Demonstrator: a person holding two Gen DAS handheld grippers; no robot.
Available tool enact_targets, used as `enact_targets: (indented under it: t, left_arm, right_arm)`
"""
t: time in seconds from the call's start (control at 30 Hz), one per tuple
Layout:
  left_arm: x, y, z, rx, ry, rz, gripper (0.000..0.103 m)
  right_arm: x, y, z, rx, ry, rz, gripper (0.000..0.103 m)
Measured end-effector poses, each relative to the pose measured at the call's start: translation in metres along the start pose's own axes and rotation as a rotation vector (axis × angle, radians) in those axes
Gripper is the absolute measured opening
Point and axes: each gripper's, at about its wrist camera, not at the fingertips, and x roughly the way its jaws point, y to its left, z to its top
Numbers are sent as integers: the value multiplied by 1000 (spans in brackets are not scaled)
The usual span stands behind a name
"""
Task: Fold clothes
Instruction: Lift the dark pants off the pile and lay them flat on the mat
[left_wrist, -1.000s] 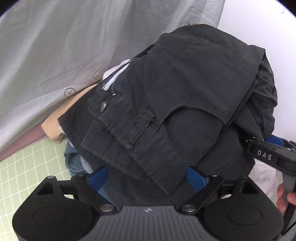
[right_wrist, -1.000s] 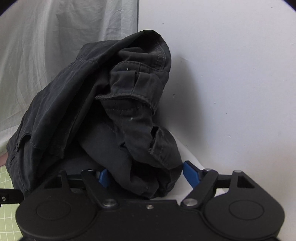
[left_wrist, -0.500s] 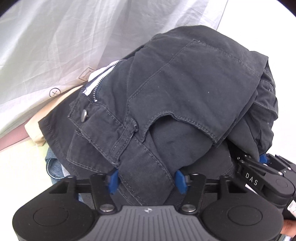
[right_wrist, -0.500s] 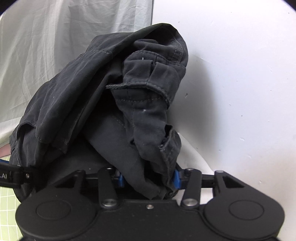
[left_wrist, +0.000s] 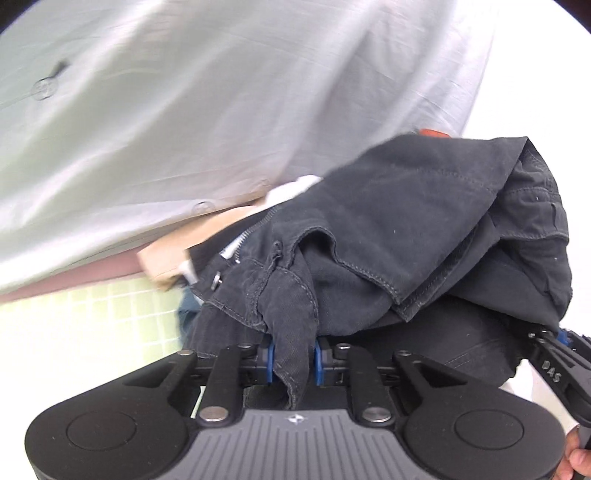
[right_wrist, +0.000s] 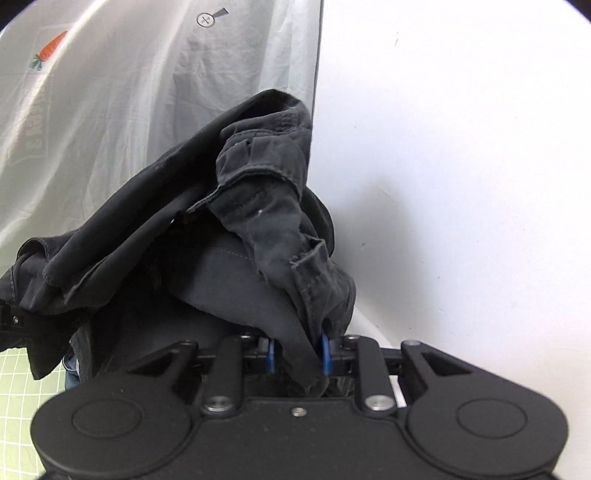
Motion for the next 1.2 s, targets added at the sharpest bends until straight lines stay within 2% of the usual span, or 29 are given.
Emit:
enact_targets:
  t: [0.1, 0.27, 0.43, 0.57, 0.63, 0.73, 0.9, 1.03, 1.1, 1.2]
  left_arm:
    - [-29, 25, -16, -38, -24, 44, 20]
    - [-80, 62, -41, -44, -73, 146, 19]
    - [-128, 124, -74, -83, -95, 220, 18]
    - [-177, 195, -110, -120, -102, 290, 17]
    - [-208, 250, -131, -145, -88, 332, 17]
    - [-248, 321, -161, -188, -84, 415, 16]
    - [-306, 445, -209, -311, -64, 587, 16]
    - [-356, 524, -237, -423, -71, 701, 16]
    - [-363, 541, -251, -461, -64, 713, 16]
    - [-373, 565, -272, -518, -54, 730, 17]
  right_arm:
    - [-25, 8, -2, -23, -22, 7, 22]
    - [-72, 26, -15, -97, -70, 21, 21]
    - [-105, 55, -32, -139, -98, 41, 20]
    - [-158, 118, -55, -195, -125, 41, 19]
    - [-180, 157, -62, -225, -130, 41, 18]
    - [-211, 221, -87, -244, -83, 88, 18]
    - [-252, 337, -149, -338, 11, 276, 18]
    - [-261, 423, -188, -361, 144, 447, 17]
    - [-263, 449, -197, -356, 197, 504, 17]
    - [-251, 478, -201, -359, 284, 544, 18]
